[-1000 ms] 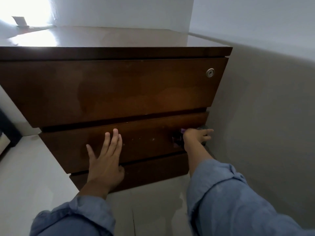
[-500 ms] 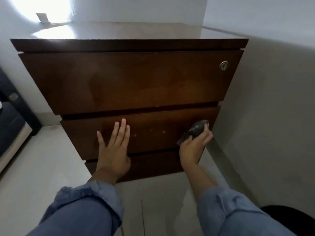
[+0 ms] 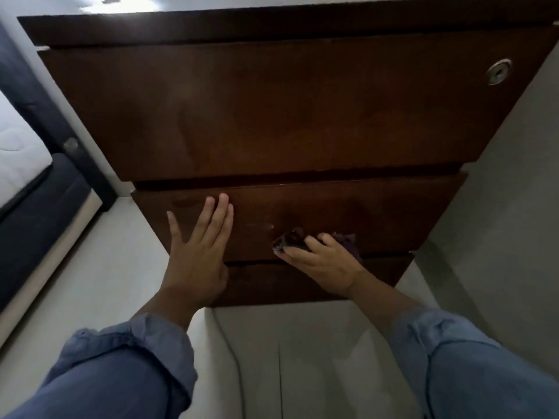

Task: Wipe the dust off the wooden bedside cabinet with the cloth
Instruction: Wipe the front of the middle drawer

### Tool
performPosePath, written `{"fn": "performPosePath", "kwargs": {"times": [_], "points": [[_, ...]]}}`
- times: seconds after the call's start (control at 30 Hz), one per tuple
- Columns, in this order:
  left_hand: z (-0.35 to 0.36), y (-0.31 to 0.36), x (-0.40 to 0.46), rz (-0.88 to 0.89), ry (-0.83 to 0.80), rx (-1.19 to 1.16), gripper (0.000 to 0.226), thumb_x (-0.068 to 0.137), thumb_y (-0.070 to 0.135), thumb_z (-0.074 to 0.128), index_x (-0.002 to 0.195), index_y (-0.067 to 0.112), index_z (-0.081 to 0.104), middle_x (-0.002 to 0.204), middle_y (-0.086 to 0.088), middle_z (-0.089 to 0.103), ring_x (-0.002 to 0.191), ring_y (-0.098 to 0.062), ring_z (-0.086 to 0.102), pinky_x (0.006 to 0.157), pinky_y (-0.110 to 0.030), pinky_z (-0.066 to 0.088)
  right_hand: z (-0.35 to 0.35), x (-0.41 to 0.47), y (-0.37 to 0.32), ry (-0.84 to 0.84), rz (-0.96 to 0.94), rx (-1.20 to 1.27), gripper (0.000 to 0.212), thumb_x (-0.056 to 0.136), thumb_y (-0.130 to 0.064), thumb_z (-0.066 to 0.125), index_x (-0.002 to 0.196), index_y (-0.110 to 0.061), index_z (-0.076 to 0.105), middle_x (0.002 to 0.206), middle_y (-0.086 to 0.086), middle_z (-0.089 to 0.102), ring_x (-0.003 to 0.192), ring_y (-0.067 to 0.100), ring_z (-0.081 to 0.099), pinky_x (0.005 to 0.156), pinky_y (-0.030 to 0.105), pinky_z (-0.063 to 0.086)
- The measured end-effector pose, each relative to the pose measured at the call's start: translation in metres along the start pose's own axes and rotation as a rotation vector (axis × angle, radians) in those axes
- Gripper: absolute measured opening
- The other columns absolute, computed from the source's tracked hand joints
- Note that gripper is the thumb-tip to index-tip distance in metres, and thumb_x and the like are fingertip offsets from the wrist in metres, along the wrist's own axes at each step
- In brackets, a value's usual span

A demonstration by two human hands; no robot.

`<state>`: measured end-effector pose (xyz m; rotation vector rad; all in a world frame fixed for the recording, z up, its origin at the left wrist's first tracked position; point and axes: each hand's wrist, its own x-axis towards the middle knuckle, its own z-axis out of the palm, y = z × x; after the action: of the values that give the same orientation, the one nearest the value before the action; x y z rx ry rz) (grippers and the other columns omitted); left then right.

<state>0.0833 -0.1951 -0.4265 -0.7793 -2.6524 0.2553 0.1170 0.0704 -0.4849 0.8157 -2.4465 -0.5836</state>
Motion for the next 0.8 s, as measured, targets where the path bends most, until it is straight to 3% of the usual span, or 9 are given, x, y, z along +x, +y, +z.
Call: {"fn": "performPosePath", "kwargs": {"times": [0.1, 0.17, 0.27, 0.33, 0.43, 0.53, 0.67, 0.73, 0.8], "points": [[0.001, 0.001, -0.002, 0.011, 0.015, -0.005, 0.094, 0.067, 0.027, 0.050, 0.150, 0.006, 0.011, 0.160, -0.009, 0.003, 0.147, -0.024, -0.003, 0.107, -0.068, -0.003, 0.006, -0.010, -0.002, -0.065, -0.130, -0.028, 0.061, 0.076, -0.019, 0.064, 0.135, -0.024, 0.051, 0.125, -0.008, 0.056, 0.097, 0.025, 0.052, 0.075, 0.036, 0.050], [0.001, 0.005, -0.006, -0.017, 0.044, -0.034, 0.093, 0.071, 0.027, 0.051, 0.151, 0.006, 0.007, 0.160, -0.013, 0.002, 0.147, -0.028, 0.003, 0.109, -0.063, -0.011, -0.001, -0.021, 0.000, -0.032, -0.111, 0.006, 0.070, 0.070, -0.021, 0.071, 0.136, -0.024, 0.047, 0.126, -0.005, 0.053, 0.097, 0.027, 0.046, 0.075, 0.039, 0.049], [-0.001, 0.011, -0.014, -0.138, 0.099, -0.115, 0.090, 0.077, 0.027, 0.049, 0.151, 0.007, 0.002, 0.160, -0.014, -0.005, 0.148, -0.030, 0.002, 0.110, -0.055, -0.018, -0.025, -0.021, 0.012, 0.187, 0.080, 0.079, 0.065, 0.082, -0.011, 0.047, 0.142, -0.027, 0.029, 0.128, 0.002, 0.039, 0.093, 0.028, 0.041, 0.077, 0.039, 0.034], [0.000, 0.010, -0.017, -0.215, 0.101, -0.149, 0.086, 0.078, 0.027, 0.041, 0.151, 0.006, 0.000, 0.160, -0.013, -0.010, 0.148, -0.029, -0.001, 0.111, -0.056, -0.017, -0.043, -0.009, 0.022, 0.278, 0.273, 0.122, 0.068, 0.081, -0.003, 0.042, 0.143, -0.025, 0.021, 0.130, 0.005, 0.035, 0.090, 0.026, 0.040, 0.077, 0.037, 0.031], [0.005, -0.004, -0.024, -0.313, 0.050, -0.172, 0.083, 0.078, 0.028, 0.034, 0.150, 0.003, 0.003, 0.160, -0.014, -0.008, 0.148, -0.030, 0.000, 0.111, -0.063, -0.007, -0.055, 0.019, 0.024, 0.301, 0.377, 0.108, 0.062, 0.082, -0.003, 0.039, 0.142, -0.016, 0.026, 0.130, 0.005, 0.033, 0.091, 0.024, 0.039, 0.081, 0.035, 0.031], [0.012, -0.015, -0.026, -0.297, -0.017, -0.200, 0.086, 0.076, 0.030, 0.040, 0.150, 0.002, 0.005, 0.160, -0.014, -0.003, 0.147, -0.029, 0.003, 0.110, -0.068, 0.005, -0.041, 0.044, 0.008, 0.251, 0.251, 0.038, 0.058, 0.083, -0.008, 0.038, 0.140, -0.018, 0.030, 0.128, 0.004, 0.034, 0.094, 0.025, 0.040, 0.082, 0.038, 0.031], [0.016, -0.023, -0.023, -0.266, -0.042, -0.256, 0.094, 0.075, 0.032, 0.045, 0.150, 0.006, -0.005, 0.158, -0.006, -0.018, 0.146, -0.022, -0.009, 0.110, -0.063, 0.002, -0.011, 0.056, -0.015, 0.147, 0.044, -0.074, 0.049, 0.092, -0.012, 0.029, 0.139, -0.021, 0.038, 0.128, 0.000, 0.041, 0.100, 0.025, 0.045, 0.084, 0.038, 0.035], [0.016, -0.025, -0.026, -0.249, -0.027, -0.276, 0.093, 0.077, 0.029, 0.047, 0.151, 0.009, -0.006, 0.156, -0.001, -0.022, 0.146, -0.019, -0.010, 0.110, -0.061, -0.002, -0.003, 0.049, -0.025, 0.012, -0.118, -0.063, 0.052, 0.087, -0.016, 0.035, 0.138, -0.020, 0.045, 0.127, -0.003, 0.054, 0.101, 0.022, 0.056, 0.083, 0.036, 0.046], [0.011, -0.028, -0.032, -0.265, 0.032, -0.331, 0.090, 0.077, 0.022, 0.049, 0.152, 0.010, 0.000, 0.159, 0.001, -0.014, 0.148, -0.020, 0.003, 0.111, -0.058, -0.002, -0.003, 0.041, -0.032, -0.109, -0.211, -0.046, 0.052, 0.082, -0.018, 0.046, 0.134, -0.020, 0.052, 0.120, -0.005, 0.062, 0.096, 0.020, 0.062, 0.077, 0.034, 0.052]]}}
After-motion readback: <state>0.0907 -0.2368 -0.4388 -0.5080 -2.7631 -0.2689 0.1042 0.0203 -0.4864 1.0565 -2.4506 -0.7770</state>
